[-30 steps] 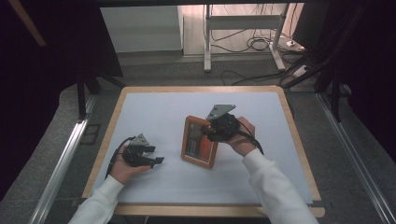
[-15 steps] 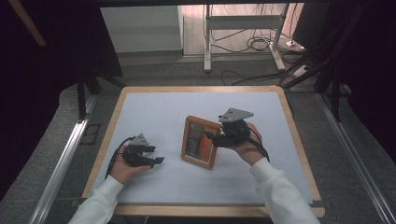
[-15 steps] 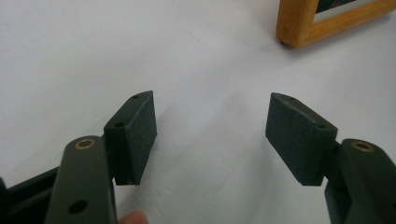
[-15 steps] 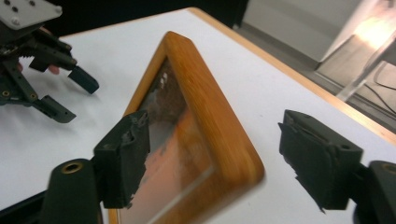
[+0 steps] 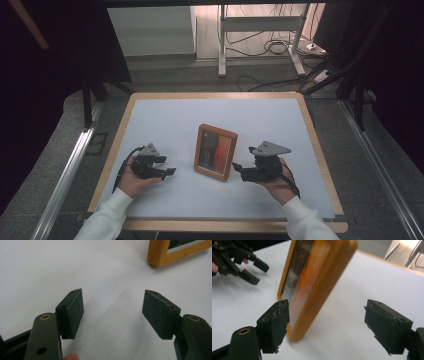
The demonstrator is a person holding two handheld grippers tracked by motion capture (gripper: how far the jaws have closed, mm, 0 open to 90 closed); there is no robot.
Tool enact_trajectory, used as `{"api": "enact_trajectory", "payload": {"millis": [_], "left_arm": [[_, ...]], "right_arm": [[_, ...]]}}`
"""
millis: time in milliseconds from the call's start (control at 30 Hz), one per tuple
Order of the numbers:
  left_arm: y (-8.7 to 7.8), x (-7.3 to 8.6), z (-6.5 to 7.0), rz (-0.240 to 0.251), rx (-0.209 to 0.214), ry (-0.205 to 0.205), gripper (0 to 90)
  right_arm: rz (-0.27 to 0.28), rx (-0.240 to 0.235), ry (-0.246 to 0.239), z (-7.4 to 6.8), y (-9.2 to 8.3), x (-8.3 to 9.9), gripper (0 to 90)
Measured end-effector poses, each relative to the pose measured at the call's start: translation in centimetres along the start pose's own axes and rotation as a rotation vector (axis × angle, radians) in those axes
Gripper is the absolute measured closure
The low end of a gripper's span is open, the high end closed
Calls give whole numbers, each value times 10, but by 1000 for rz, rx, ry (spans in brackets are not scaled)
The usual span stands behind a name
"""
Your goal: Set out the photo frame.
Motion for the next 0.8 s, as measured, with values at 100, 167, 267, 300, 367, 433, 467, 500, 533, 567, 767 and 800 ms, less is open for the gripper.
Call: {"api": "enact_trajectory", "payload": {"millis": [100,167,267,300,367,433,467,500,533,567,767,800], "left_arm": [[0,0,1,1,-2,2,330],[-1,-1,1,5,-7,1,329],[-1,-1,1,11,-9,-4,328],[-2,-1,1,10,-9,-3,327],[-2,-1,2,11,-7,-3,327],[-2,-1,1,13,-5,-5,327],[-2,-1,1,13,-5,-5,327],[-2,-1,1,13,-4,-5,327],[-2,-1,1,12,-3,-4,327],[-1,-1,2,11,-3,-3,326],[-1,-1,3,10,-3,-4,325],[0,-1,3,9,-3,-3,325]], "right_arm": [[-9,-13,26,1,-1,10,208],[-7,-20,39,2,-2,16,236],[-27,-26,37,0,0,25,324],[-37,-23,31,-1,0,27,362],[-45,-30,25,-3,1,31,470],[-62,-56,0,-8,1,34,619],[-85,-81,-23,-12,3,35,714],[-85,-81,-23,-12,3,35,714],[-95,-95,-35,-15,5,35,745],[-106,-108,-53,-18,7,36,777],[-141,-157,-87,-30,22,38,892],[-147,-158,-93,-32,25,38,893]]}}
Point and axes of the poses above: each handheld gripper's, and its own axes: y roughly forward along the jaws, x roughly out of its underside, z roughly to its right, the point moved 4 cm from there along y, roughly forward along the jaws, and after that the axes turned 6 degrees about -x, right-handed, at the moved point
